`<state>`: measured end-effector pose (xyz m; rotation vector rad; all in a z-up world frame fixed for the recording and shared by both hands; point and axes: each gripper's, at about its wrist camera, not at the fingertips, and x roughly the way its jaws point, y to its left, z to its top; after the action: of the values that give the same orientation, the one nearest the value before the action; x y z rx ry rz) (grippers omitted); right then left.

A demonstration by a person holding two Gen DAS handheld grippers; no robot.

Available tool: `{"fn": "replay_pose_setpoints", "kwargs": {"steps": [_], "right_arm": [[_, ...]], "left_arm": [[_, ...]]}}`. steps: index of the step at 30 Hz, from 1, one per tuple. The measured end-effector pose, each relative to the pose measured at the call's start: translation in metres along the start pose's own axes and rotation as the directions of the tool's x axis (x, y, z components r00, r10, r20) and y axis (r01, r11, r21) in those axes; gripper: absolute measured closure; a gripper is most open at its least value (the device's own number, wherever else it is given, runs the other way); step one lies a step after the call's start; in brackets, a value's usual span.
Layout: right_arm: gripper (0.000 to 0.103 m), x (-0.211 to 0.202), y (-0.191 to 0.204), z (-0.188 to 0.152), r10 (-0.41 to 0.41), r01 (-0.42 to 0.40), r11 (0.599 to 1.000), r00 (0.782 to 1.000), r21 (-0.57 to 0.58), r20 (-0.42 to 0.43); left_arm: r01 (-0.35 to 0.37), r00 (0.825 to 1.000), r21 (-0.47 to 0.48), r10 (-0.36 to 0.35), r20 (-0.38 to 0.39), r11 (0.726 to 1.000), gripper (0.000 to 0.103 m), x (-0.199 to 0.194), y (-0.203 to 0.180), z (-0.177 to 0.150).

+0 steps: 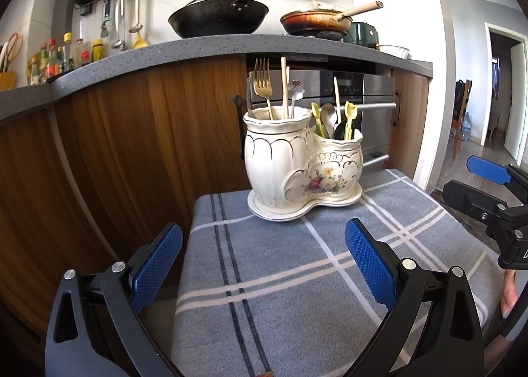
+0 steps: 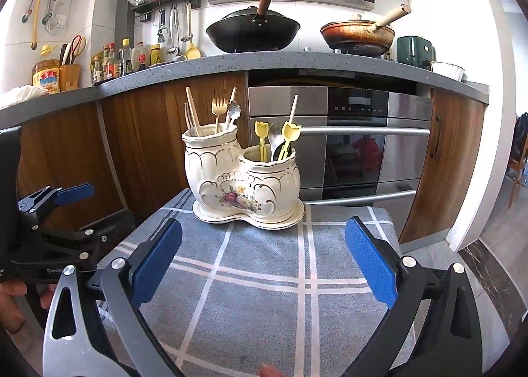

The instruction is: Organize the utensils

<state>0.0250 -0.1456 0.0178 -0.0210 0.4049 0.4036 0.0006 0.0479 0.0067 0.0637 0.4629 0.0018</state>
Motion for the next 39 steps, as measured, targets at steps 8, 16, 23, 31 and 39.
{"fn": "replay_pose_setpoints", "kwargs": {"steps": [8,16,23,31,39], "right_arm": [[0.006,0.0032,-0.0015,0.0007,-0.002,0.002,1.000,1.000,0.005,-0.009],[0.006,0.0047,0.0003,0.0004,-0.006,0.005,1.000,1.000,-0.007,-0.013],[0.006,0.0047,-0.0007,-0.0006,-0.010,0.010,1.000,1.000,-0.006,-0.012],[0.006,0.0051,-0.0020,-0.0017,-0.016,0.016,1.000,1.000,-0.004,-0.014],[0.006,0.0052,-0.0032,-0.0027,-0.017,0.017,1.000,1.000,-0.004,-0.021]], "left_arm": [[0.004,1.000,-0.006,-0.004,0.000,1.000,0.005,-0.0010,0.0007,-0.0007],[0.008,1.000,0.000,-0.008,-0.002,1.000,0.005,-0.0004,-0.0011,-0.0004],[0.012,1.000,0.002,-0.012,-0.004,1.000,0.005,-0.0005,-0.0019,0.0000],[0.016,1.000,0.008,-0.016,-0.006,1.000,0.005,0.0004,-0.0043,0.0007],[0.022,1.000,0.006,-0.022,-0.009,1.000,0.005,0.0020,-0.0050,0.0004]]}}
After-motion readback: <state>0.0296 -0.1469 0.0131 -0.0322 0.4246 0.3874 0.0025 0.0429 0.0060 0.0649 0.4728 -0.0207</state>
